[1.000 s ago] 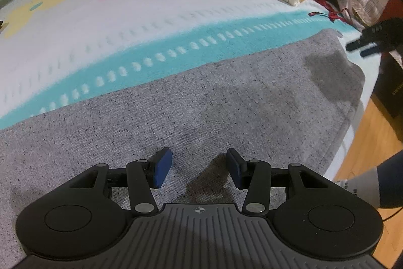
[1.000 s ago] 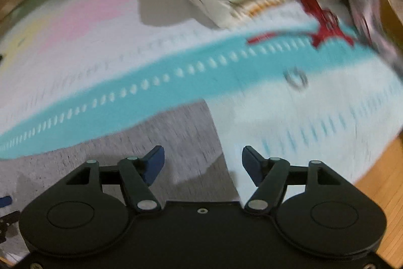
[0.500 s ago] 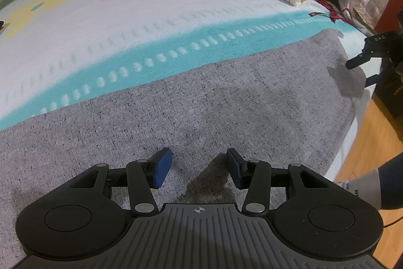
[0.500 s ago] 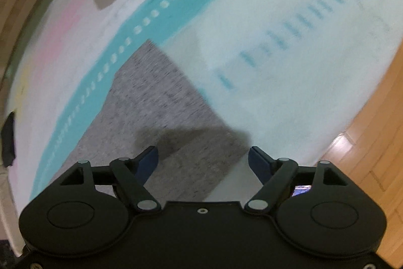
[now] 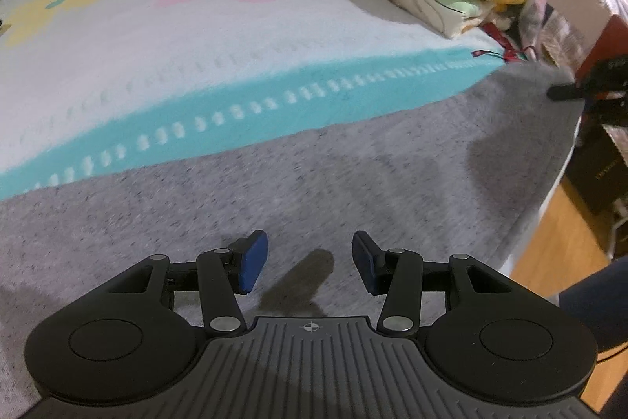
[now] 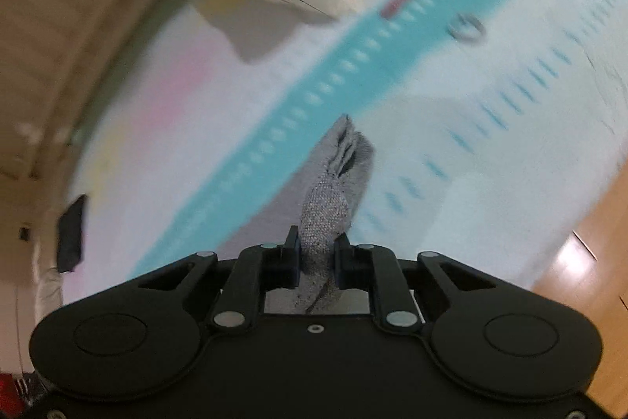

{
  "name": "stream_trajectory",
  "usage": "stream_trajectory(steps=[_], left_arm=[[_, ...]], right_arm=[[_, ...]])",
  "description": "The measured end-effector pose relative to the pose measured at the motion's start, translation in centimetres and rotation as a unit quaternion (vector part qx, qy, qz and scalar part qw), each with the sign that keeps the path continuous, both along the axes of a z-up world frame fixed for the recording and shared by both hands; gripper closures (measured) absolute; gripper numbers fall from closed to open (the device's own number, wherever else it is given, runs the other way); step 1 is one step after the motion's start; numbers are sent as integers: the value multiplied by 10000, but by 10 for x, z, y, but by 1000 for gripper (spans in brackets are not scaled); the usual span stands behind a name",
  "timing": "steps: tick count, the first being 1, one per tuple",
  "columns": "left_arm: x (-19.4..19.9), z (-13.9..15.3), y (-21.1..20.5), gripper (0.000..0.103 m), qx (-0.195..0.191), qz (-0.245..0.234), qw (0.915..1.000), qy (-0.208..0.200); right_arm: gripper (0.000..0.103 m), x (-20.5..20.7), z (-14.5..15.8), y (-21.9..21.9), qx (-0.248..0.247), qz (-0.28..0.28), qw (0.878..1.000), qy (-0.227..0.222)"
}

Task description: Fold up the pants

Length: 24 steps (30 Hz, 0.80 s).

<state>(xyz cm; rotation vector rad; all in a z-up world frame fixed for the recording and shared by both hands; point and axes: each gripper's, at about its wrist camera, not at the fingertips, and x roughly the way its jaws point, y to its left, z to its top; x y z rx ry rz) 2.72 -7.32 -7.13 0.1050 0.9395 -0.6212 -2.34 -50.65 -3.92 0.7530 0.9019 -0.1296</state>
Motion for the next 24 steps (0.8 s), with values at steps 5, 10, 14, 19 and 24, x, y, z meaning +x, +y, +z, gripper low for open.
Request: stream_trajectory(steps=[5, 10, 14, 19, 24], left_arm=[[-1, -13, -16, 57, 477, -227, 9986, -5], [1, 4, 9, 57, 436, 17, 9989, -147], [17, 20, 72, 57, 236, 1077, 9939, -98], [29, 26, 179, 57, -624, 2805, 9571, 382], [19, 28, 234, 57, -752, 3613, 9289, 301]], right_arm=[[79, 0, 41, 49, -417, 501, 9963, -566], [79, 12, 73, 128, -788, 1423, 9808, -1076], [79, 24, 79, 202, -757, 2302, 9607, -1353], [79, 38, 59, 298, -802, 3306, 9299, -1396], [78, 44, 17, 378, -1252, 4087, 8974, -1097]])
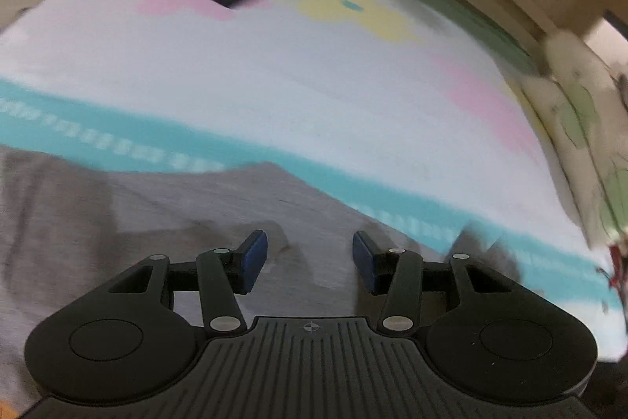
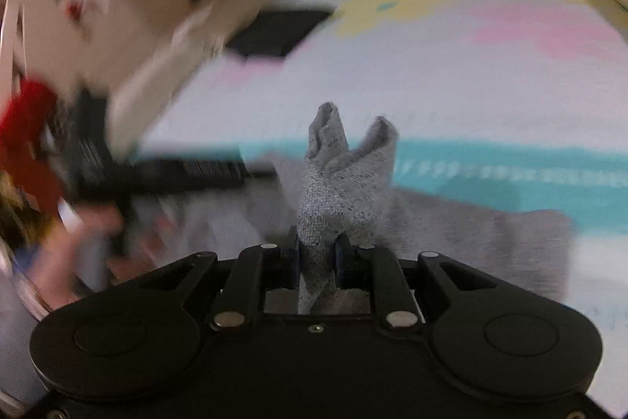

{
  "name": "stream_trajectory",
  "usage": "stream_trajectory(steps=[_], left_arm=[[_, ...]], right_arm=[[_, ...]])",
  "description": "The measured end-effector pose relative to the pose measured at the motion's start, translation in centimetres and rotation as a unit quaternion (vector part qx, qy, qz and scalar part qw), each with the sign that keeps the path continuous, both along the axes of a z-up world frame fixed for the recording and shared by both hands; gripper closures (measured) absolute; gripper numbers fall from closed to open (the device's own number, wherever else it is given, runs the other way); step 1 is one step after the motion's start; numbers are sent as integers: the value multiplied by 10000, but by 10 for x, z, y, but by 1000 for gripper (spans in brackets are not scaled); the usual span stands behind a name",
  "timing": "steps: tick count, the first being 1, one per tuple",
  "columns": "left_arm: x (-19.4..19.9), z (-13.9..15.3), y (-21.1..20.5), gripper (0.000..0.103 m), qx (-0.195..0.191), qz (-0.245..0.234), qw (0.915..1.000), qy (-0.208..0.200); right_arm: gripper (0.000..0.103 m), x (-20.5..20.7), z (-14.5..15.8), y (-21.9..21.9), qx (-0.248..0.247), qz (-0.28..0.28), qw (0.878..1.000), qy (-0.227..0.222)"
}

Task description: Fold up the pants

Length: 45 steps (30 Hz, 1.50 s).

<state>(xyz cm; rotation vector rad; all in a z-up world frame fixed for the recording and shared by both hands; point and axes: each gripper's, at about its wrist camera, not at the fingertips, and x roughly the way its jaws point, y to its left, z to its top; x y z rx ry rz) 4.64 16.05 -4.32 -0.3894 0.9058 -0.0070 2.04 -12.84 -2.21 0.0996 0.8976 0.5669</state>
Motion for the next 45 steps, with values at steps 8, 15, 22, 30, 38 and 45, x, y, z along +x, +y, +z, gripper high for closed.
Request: stream_trajectory(steps=[8, 15, 22, 30, 38, 45], left_arm=[[-9, -5, 8, 56, -10, -295, 9995, 103], [-18, -5, -17, 56, -25, -907, 9958, 105], [-37, -16, -59, 56, -58, -1966, 9802, 209], [-59, -28, -83, 56, 288, -2462, 9676, 487], [-55, -37, -97, 57, 572, -2502, 9651, 523], [-65, -31, -106, 98, 907, -2274, 9683, 490]], right_arm=[[32, -12, -44, 56, -903, 1317, 9870, 201], [12, 1, -11, 18, -1127, 996, 9881, -338], [13, 45, -37, -37, -1621, -309, 9861, 192], [0, 41, -65, -32, -1734, -167, 9829, 601], [0, 39, -69, -33, -1759, -233, 9823, 594], [0, 43, -69, -29, -1914, -277, 9780, 786]])
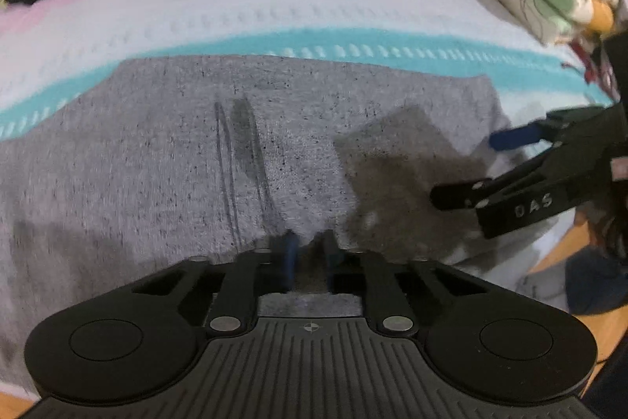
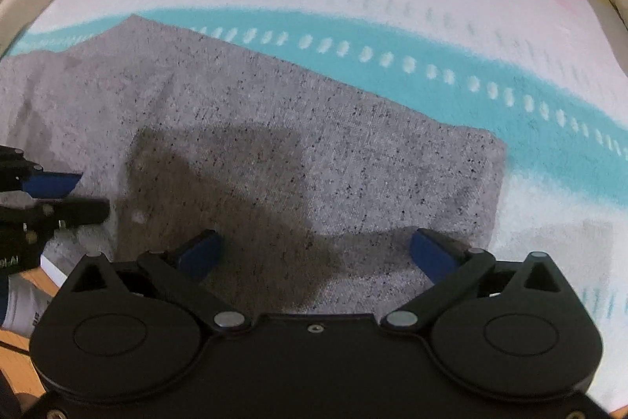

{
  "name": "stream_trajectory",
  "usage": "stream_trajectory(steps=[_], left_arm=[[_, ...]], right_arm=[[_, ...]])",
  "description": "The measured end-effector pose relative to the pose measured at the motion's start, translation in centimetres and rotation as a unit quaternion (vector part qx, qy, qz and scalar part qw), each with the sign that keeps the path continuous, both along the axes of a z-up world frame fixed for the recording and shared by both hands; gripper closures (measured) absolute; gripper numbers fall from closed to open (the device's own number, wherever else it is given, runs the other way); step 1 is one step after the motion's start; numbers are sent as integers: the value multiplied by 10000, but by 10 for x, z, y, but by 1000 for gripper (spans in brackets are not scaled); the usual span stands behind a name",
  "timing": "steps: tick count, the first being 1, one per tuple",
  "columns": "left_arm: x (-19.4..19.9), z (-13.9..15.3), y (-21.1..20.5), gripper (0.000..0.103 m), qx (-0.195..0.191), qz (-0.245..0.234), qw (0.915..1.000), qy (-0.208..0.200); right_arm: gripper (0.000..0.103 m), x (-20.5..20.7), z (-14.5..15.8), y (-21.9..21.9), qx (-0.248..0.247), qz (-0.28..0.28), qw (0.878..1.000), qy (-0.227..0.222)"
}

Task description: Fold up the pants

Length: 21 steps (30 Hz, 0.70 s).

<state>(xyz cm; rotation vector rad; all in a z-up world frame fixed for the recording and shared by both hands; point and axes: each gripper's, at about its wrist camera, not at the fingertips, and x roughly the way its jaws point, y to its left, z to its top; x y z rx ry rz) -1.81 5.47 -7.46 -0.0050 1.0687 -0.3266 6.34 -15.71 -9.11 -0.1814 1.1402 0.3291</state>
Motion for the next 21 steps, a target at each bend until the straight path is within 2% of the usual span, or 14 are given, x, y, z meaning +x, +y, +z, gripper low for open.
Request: stream_trajectory(steps=[7, 10, 13, 15, 17, 18, 21], left_arm=[[-20, 5, 4, 101, -80, 233, 9997, -35], [-17, 0, 9, 100, -160, 445, 9988, 121], [-8, -5, 16, 97, -417, 680, 9962, 350], [-10, 6, 19, 79, -367, 822, 9959, 113], [-11, 16, 21, 45, -82, 1007, 9942, -381], [-9, 18, 19, 40, 94, 1113, 9923, -543], [5, 13, 17, 39, 361, 1147, 9911, -565]], right_arm=[[0, 1, -1, 3, -54, -41, 9995, 293], [0, 1, 0, 3, -9, -87, 9993, 364], [0, 3, -3, 5, -58, -84, 9992, 377], [0, 3, -4, 7, -100, -74, 9992, 390], [0, 5, -4, 6, -89, -95, 9990, 432], [0, 5, -4, 5, -58, -131, 9989, 455], [0, 6, -1, 2, 51, -277, 9984, 500]])
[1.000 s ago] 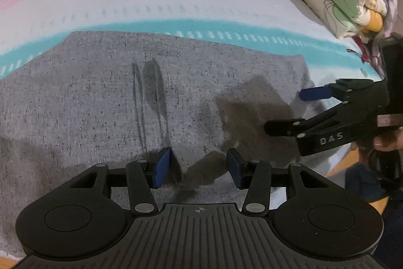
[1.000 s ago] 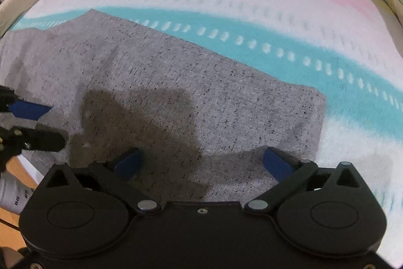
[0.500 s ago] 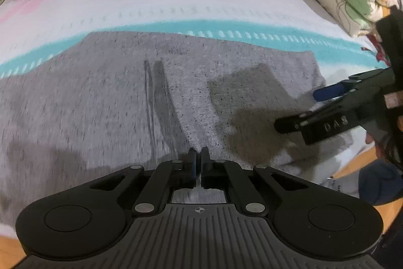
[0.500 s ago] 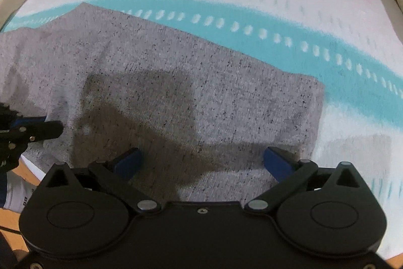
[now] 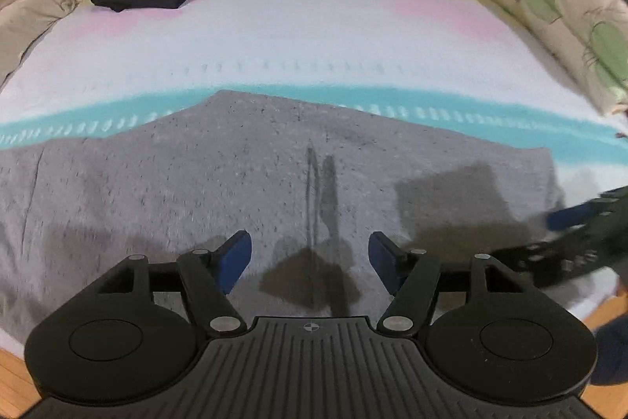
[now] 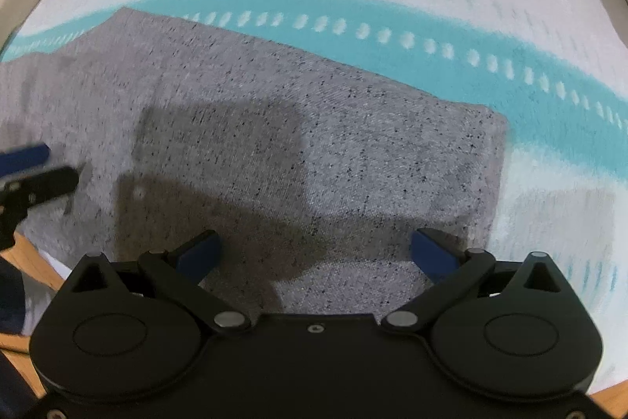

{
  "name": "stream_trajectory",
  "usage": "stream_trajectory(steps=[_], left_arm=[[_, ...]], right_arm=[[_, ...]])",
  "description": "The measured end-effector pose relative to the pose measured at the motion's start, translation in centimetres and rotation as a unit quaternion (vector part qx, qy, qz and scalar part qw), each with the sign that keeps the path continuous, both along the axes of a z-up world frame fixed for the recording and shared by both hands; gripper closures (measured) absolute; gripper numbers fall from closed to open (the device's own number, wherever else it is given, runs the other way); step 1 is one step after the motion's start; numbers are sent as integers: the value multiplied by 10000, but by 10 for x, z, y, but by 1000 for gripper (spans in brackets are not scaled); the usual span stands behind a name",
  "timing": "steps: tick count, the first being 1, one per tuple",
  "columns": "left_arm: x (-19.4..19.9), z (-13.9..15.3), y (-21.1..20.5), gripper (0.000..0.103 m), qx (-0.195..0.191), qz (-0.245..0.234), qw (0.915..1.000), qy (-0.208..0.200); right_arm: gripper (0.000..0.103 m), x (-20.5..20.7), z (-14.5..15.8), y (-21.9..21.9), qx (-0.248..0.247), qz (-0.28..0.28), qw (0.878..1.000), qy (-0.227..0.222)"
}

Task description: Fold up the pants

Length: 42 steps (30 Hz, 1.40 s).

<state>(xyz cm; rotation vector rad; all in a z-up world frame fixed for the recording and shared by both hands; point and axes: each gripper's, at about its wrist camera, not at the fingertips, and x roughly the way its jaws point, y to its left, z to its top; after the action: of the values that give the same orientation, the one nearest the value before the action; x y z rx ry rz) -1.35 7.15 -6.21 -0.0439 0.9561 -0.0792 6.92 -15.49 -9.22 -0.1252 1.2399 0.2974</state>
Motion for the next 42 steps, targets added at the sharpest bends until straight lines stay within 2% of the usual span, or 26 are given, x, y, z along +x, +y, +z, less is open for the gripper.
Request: stream_trajectory(steps=[5, 10, 15, 17, 18, 19, 21, 25, 27, 28, 30, 32, 34, 36, 38, 42], left_arm=[[22, -19, -10, 39, -130, -93, 9989, 443], [25, -22, -21, 38, 33, -317, 9989, 336], [36, -24, -34, 39, -16, -453, 9982, 383], [37, -23, -39, 51, 35, -416, 9986, 337], [36, -21, -40, 68, -12, -393, 9989, 265], [35, -18, -42, 89, 7, -350, 9992, 179], [30, -10, -41, 94, 134, -303, 9994, 36], [18, 1, -21, 99, -167, -199, 9997, 3], [19, -3, -16, 99, -226, -204, 9995, 94], [21, -8, -15, 95, -207, -216, 9994, 144], [22, -19, -12, 88, -90, -124, 9997, 177], [21, -23, -13, 63, 109, -38, 9999, -31], [20, -21, -12, 52, 337, -4, 9994, -119], [18, -15, -7, 52, 353, 12, 9993, -149], [14, -7, 6, 52, 211, 235, 9991, -271], [1, 9, 47, 52, -302, 1054, 9924, -560]], right_arm=[[0, 2, 1, -4, 145, -100, 9998, 87], [0, 2, 1, -3, 145, -72, 9998, 78], [0, 1, 3, -2, 127, -107, 9998, 81], [0, 2, 4, -3, 150, -130, 9998, 91], [0, 3, 3, -2, 164, -143, 9997, 95], [0, 3, 4, -3, 188, -156, 9997, 97], [0, 4, 5, -5, 261, -186, 9994, 87], [1, 3, 19, -12, 740, -316, 9967, -84], [1, -2, 30, -16, 1129, -366, 9924, -340], [1, -3, 34, -17, 1245, -376, 9905, -456], [1, -1, 33, -15, 1219, -408, 9902, -544], [1, 4, 23, -10, 966, -382, 9936, -436], [1, 8, 7, -5, 705, -360, 9967, -199], [0, 6, -1, 3, 406, -229, 9986, -266], [0, 1, -3, 16, -31, 69, 9992, -390], [0, -2, -4, 22, -148, -19, 9990, -420]])
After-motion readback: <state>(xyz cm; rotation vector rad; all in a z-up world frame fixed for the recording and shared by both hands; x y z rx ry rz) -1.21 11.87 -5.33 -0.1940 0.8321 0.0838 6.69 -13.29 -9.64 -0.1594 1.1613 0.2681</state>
